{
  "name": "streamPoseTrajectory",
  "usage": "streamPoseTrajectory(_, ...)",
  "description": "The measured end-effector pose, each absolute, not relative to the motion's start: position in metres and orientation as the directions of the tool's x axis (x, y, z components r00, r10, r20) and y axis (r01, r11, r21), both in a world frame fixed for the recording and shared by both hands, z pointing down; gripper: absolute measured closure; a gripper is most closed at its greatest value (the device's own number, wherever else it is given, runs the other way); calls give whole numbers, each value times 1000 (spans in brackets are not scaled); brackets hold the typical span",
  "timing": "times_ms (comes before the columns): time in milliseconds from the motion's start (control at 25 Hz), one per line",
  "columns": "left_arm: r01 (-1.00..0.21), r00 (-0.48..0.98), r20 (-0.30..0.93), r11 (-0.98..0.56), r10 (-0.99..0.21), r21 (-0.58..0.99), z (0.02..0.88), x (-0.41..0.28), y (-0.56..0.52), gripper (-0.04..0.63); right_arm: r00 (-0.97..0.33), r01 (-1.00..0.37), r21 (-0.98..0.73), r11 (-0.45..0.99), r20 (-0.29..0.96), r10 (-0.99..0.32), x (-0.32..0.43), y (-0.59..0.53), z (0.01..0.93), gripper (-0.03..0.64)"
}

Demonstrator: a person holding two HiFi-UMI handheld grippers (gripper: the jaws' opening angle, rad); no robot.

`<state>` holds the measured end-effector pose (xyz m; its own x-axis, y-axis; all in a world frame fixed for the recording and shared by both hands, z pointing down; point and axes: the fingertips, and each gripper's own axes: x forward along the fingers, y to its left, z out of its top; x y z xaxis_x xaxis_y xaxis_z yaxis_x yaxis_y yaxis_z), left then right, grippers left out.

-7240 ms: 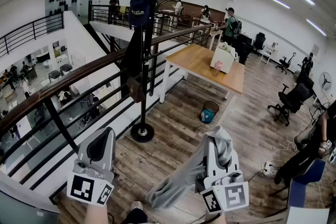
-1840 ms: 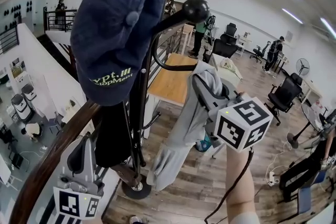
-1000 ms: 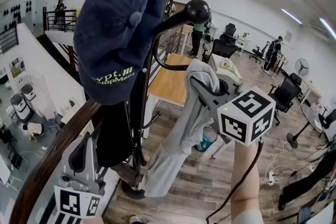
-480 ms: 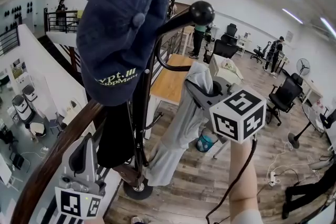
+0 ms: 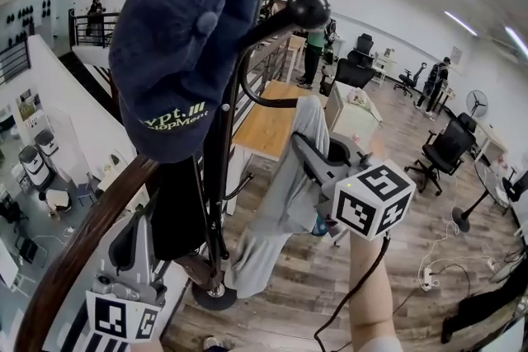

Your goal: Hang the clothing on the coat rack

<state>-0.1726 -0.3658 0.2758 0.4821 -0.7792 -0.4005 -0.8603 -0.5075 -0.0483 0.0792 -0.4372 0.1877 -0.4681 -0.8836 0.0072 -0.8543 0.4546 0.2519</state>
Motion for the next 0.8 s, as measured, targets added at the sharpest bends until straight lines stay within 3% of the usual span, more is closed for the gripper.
streamPoseTrajectory(320,-851,503,-382,-522,-775,-61,281,-146,-356,591,-491,-865,176,470,-97,-866,90,-413,192,514)
streamPoseTrajectory(680,-856,501,-371,-511,-782,-79,277,-127,-335,591,-490,-869,162,468,-149,-859,102,-379,199,518)
streamPoseTrajectory(800,-859,498,-366,-505,-786,-85,276,-121,-328,591,-469,-880,170,443,-174,-866,108,-369,203,567)
